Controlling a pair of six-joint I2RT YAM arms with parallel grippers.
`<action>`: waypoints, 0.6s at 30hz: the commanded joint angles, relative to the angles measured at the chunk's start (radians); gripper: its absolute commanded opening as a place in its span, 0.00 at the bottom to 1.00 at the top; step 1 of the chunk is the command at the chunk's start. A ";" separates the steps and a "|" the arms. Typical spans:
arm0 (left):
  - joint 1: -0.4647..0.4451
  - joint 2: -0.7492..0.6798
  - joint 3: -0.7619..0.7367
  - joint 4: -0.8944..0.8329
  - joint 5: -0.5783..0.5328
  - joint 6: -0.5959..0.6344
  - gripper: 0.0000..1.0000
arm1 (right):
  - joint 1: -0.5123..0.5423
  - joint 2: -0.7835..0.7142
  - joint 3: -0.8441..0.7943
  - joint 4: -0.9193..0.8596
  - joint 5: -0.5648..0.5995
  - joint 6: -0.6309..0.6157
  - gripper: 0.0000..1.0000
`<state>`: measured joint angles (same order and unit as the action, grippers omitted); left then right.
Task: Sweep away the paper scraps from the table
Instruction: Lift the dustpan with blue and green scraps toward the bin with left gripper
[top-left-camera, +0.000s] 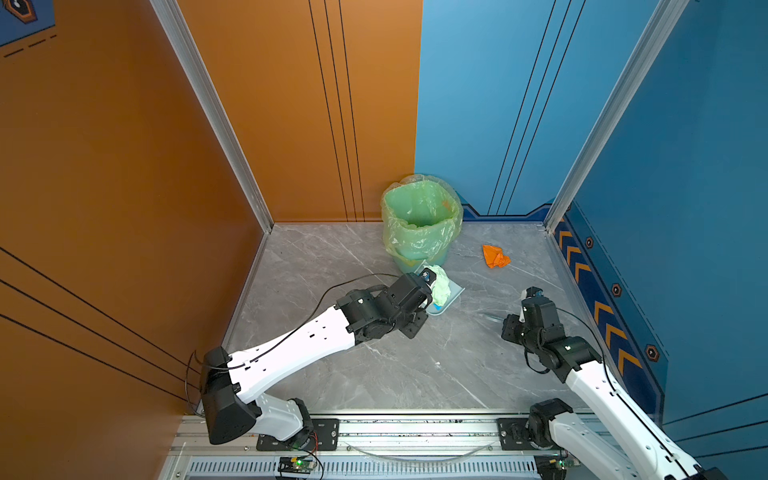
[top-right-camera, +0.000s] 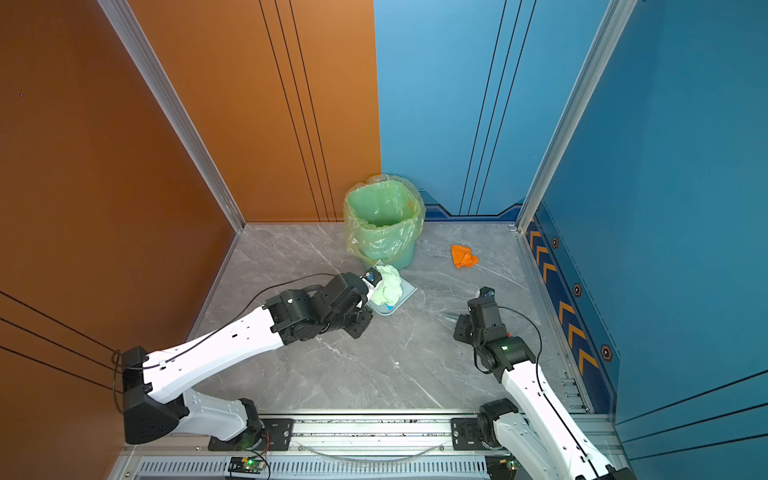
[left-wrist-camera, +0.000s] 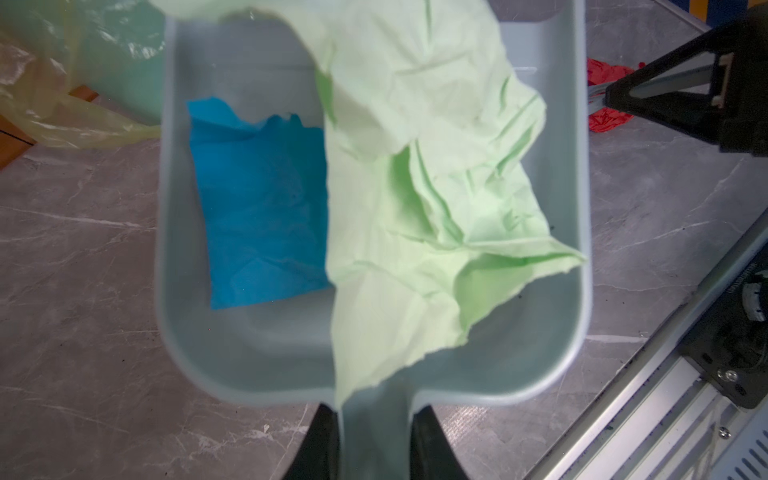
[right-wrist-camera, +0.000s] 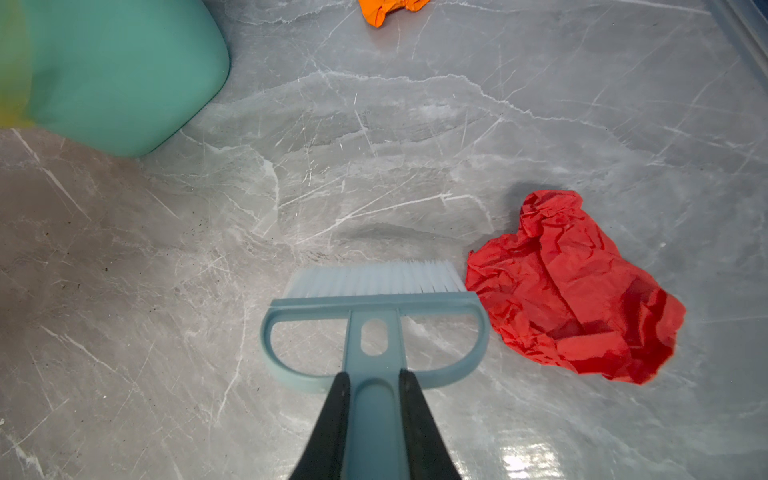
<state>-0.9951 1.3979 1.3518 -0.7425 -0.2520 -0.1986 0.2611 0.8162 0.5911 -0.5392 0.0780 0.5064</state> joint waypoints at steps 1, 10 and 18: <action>0.014 -0.029 0.041 -0.024 -0.024 0.032 0.00 | -0.006 -0.015 -0.013 0.004 -0.013 0.012 0.00; 0.046 -0.024 0.118 -0.066 -0.003 0.063 0.00 | -0.008 -0.020 -0.012 0.001 -0.016 0.012 0.00; 0.083 0.011 0.221 -0.129 -0.007 0.122 0.00 | -0.009 -0.017 -0.009 0.000 -0.017 0.010 0.00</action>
<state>-0.9314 1.3937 1.5185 -0.8249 -0.2543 -0.1173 0.2584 0.8104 0.5903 -0.5392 0.0738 0.5064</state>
